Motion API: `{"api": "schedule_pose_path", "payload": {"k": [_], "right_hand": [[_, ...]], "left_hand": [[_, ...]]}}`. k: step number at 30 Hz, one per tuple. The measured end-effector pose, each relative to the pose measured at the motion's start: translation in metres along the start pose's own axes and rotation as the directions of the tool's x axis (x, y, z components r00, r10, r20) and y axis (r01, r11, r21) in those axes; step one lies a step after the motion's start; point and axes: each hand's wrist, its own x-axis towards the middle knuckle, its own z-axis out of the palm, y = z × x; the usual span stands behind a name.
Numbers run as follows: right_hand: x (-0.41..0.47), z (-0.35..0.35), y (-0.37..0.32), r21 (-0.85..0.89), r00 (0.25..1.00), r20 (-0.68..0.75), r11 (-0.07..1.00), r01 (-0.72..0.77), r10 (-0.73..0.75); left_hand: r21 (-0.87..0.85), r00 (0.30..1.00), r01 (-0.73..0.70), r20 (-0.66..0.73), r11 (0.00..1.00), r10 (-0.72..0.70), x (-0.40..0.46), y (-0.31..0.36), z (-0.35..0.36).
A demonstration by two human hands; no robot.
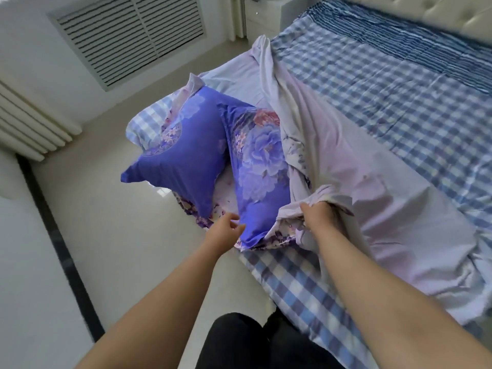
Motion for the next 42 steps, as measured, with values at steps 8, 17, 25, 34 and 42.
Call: {"api": "schedule_pose_path", "payload": {"k": [8,17,25,34,42], "right_hand": [[0.063,0.064,0.036,0.001,0.911,-0.037,0.912,-0.41,0.41],[0.067,0.131,0.015,0.138,0.782,-0.066,0.781,-0.609,0.62],[0.117,0.144,0.017,0.059,0.691,-0.294,0.734,-0.677,0.661],[0.189,0.161,0.046,-0.294,0.718,-0.205,0.658,-0.693,0.665],[0.205,0.141,0.057,-0.238,0.692,-0.328,0.652,-0.72,0.643]], "left_hand": [[-0.107,0.963,0.186,0.218,0.977,-0.159,0.136,-0.019,-0.041],[-0.017,0.911,0.172,0.384,0.985,-0.152,0.261,-0.002,-0.052],[-0.007,0.832,0.398,0.424,0.917,-0.358,0.319,-0.001,-0.019],[0.021,0.751,0.525,0.459,0.851,-0.475,0.378,0.007,0.016],[-0.102,0.636,0.666,0.595,0.739,-0.491,0.431,0.029,0.042]]}}
